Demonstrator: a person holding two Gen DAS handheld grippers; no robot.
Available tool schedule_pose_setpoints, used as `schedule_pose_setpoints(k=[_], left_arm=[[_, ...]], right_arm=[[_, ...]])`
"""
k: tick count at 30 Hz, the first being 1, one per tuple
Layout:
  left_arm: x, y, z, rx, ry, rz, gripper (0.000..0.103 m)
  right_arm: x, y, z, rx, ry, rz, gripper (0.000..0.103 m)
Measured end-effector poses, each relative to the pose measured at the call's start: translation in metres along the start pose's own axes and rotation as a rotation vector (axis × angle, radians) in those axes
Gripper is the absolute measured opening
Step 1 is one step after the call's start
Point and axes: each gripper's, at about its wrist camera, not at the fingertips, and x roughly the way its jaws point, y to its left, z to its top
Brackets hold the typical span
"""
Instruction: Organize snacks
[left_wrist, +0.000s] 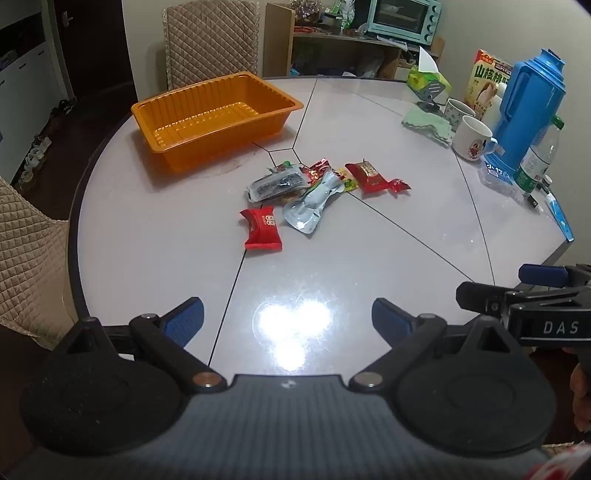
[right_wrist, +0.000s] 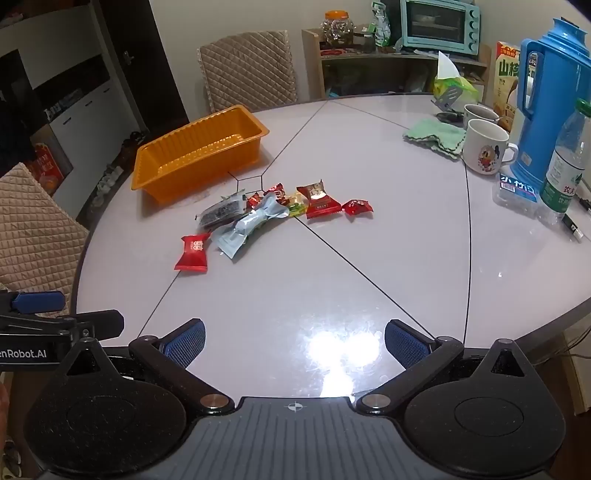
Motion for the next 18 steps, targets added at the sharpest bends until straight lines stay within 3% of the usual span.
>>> schedule_pose_setpoints(k=[18], left_arm=[[-0.0003, 0.0008, -0.0006, -0.002, 0.010, 0.002, 0.097]], right_arm=[[0.0020, 0.0010, 0.0026, -0.002, 0.006, -0.002, 0.103]])
